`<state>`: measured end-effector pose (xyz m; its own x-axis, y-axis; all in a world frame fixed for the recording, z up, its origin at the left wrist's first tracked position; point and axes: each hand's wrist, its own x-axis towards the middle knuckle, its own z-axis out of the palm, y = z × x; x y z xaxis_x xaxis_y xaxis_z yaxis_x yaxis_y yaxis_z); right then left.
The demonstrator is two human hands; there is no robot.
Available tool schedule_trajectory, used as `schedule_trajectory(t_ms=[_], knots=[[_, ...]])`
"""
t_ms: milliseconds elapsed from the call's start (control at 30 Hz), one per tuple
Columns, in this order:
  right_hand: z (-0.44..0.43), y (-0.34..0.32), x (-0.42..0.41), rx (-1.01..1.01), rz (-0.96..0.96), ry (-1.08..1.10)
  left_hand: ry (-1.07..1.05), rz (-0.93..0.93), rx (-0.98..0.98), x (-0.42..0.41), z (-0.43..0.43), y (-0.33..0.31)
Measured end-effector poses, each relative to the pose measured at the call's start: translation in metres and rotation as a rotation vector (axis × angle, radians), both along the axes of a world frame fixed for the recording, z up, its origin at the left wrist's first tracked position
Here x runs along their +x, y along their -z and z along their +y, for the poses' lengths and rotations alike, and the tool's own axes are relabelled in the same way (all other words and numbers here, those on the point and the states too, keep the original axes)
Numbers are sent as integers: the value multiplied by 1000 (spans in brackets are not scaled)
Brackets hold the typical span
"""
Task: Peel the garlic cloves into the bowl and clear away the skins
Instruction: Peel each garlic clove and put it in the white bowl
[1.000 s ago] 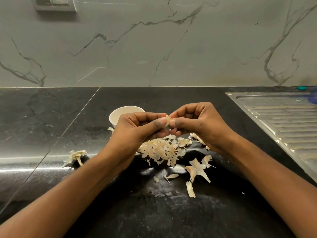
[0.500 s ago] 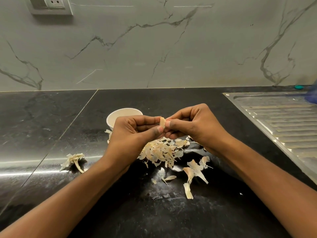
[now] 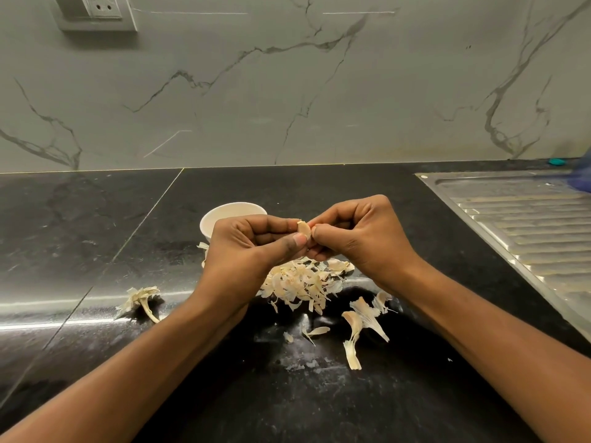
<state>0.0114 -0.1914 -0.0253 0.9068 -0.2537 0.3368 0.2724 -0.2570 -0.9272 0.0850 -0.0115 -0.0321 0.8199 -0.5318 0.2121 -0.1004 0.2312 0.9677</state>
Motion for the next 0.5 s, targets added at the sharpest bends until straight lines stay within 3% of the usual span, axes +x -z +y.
schedule_trajectory(t_ms=[500], knots=[[-9,-5,-1,82,90,-104,50,79,-52,1,3,-6]])
